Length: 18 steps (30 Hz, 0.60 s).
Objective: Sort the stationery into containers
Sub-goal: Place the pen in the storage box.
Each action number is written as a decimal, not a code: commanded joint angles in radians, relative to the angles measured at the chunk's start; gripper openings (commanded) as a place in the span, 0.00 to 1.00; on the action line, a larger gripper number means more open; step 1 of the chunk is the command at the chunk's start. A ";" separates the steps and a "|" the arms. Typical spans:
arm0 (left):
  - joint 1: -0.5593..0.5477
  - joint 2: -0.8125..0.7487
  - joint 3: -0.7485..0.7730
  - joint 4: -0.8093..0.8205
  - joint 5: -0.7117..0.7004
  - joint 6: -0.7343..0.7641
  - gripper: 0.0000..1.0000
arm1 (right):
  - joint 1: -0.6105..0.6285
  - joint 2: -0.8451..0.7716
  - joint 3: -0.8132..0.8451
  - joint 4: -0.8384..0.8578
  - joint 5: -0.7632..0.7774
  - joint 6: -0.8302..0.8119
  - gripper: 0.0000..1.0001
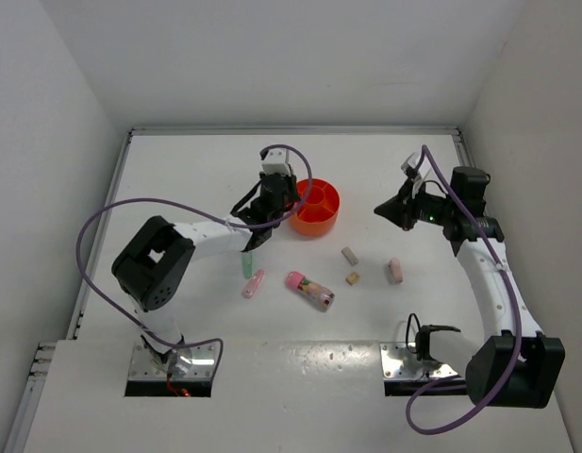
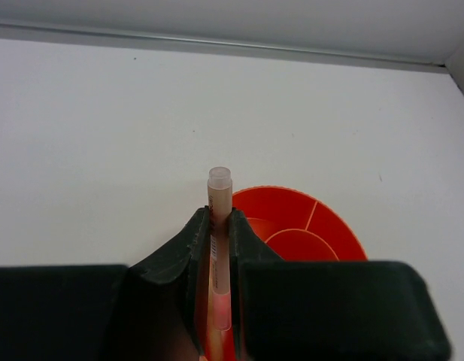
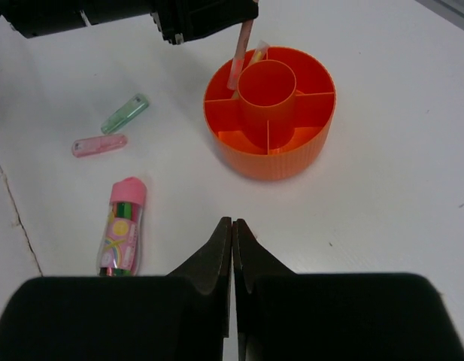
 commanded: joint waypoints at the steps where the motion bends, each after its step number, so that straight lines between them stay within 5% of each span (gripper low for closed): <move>1: -0.026 0.020 0.054 0.037 -0.043 0.030 0.00 | -0.006 -0.023 0.002 0.057 -0.041 -0.030 0.00; 6: -0.036 0.029 0.063 -0.008 -0.055 0.030 0.13 | -0.006 -0.023 0.002 0.058 -0.041 -0.030 0.01; 9: -0.036 0.020 0.040 -0.008 -0.064 0.030 0.36 | -0.006 -0.023 0.002 0.058 -0.032 -0.019 0.04; 16: -0.036 -0.012 0.031 -0.029 -0.084 0.049 0.47 | -0.006 -0.023 0.002 0.058 -0.023 -0.010 0.14; 18: -0.036 -0.048 0.031 -0.038 -0.095 0.049 0.47 | -0.006 -0.023 0.002 0.058 -0.023 -0.010 0.31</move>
